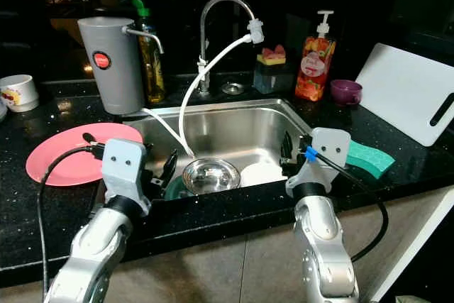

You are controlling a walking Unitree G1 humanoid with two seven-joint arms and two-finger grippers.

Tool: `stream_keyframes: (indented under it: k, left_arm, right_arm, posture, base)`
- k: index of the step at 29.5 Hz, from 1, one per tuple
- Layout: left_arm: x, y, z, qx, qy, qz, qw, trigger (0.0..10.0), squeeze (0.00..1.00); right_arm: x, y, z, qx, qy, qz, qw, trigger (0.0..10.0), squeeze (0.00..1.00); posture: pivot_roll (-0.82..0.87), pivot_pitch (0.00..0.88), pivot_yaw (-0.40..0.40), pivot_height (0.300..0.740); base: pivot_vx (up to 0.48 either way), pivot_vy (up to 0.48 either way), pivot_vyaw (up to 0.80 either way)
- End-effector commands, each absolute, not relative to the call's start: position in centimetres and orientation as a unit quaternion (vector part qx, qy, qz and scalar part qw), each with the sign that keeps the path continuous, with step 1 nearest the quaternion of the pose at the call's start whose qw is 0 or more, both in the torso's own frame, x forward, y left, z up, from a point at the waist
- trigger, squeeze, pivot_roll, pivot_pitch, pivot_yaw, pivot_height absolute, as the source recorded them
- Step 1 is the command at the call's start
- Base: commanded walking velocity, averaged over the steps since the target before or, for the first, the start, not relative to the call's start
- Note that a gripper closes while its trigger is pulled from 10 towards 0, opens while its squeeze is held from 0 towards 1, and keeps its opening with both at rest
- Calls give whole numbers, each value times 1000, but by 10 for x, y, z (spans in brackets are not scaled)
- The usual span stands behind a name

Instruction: Kitchen organization

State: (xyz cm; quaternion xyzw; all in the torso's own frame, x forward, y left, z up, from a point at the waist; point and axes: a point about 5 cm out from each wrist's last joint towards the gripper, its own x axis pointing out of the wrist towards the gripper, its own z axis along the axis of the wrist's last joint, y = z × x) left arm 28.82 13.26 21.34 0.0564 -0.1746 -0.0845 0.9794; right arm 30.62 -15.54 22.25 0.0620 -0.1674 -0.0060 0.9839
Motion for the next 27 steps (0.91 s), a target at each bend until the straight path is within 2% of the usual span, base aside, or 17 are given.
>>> stream_keyframes:
  k: [1,27]
  left_arm:
    - [289,132,213,60,-173,-87,979,10000,0]
    - [290,130,213,59,-175,-90,979,10000,0]
  right_arm:
    - [306,-156,224,63,-172,-10,983,10000,0]
    - [306,-157,225,60,-174,-9,983,10000,0]
  posture:
    - [106,40,-42,740]
    - [102,33,-45,740]
  base:
    - [0,0,0]
    - [0,0,0]
